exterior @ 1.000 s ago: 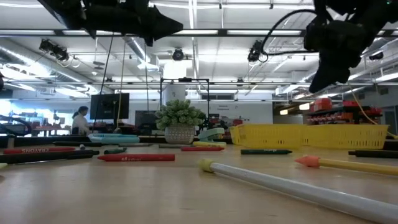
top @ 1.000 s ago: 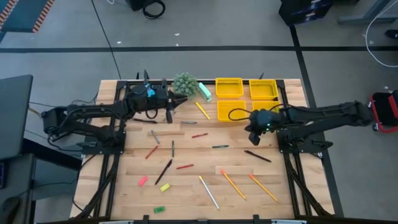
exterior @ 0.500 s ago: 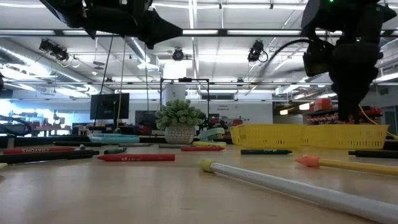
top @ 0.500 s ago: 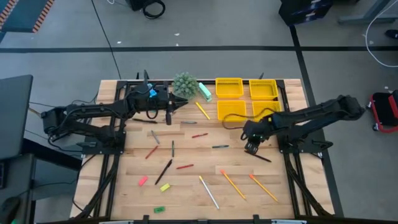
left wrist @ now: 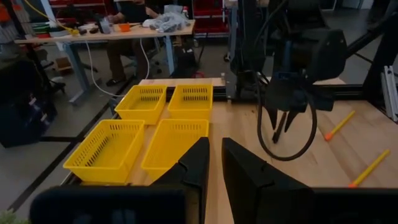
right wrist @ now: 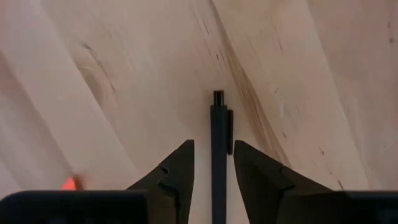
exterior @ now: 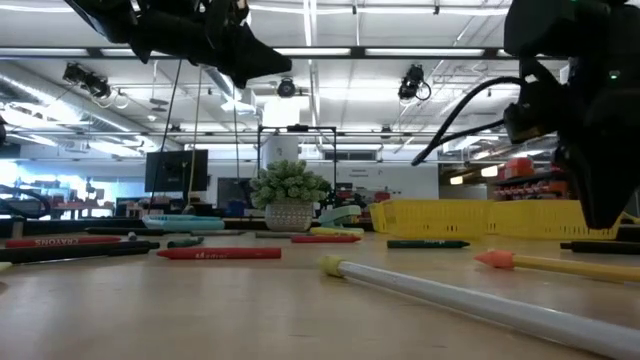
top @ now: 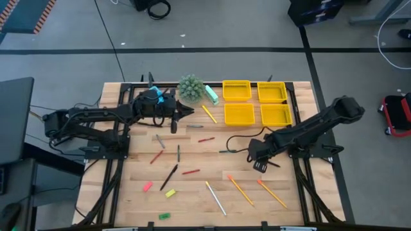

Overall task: Sort crayons/erasers/pens/pencils in bins
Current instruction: Put the bottom right black pen into the top right yellow bin

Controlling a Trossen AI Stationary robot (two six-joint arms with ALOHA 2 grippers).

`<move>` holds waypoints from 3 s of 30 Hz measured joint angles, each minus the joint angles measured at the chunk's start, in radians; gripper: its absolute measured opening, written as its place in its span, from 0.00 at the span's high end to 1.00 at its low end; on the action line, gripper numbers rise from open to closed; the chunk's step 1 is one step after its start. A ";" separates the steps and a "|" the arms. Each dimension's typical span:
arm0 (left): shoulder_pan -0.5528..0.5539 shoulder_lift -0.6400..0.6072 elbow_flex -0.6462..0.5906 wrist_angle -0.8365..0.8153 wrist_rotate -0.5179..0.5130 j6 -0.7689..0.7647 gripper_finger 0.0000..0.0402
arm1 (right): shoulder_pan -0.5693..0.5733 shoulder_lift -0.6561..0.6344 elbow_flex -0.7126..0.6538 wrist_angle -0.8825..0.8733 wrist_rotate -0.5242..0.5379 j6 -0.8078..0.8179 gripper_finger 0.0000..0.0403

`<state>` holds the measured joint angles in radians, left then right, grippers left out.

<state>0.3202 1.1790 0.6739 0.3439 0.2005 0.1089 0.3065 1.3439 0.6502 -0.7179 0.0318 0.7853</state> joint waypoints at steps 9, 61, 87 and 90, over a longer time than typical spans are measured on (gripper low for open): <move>0.000 0.000 0.000 -0.006 0.000 0.004 0.89 | 0.019 0.083 0.000 0.012 -0.003 0.011 0.70; 0.000 0.000 0.000 -0.044 -0.001 0.009 0.94 | 0.026 -0.056 -0.046 0.052 0.065 0.054 0.89; 0.002 0.000 0.000 -0.043 -0.001 0.019 0.93 | -0.530 -0.169 0.260 0.072 0.443 -0.749 0.89; 0.002 0.000 0.000 -0.043 -0.001 0.019 0.93 | -0.660 -0.163 0.267 0.090 0.440 -0.870 0.89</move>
<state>0.3222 1.1790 0.6735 0.3004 0.1997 0.1279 -0.3535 1.1807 0.9169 -0.6277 0.4719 -0.0844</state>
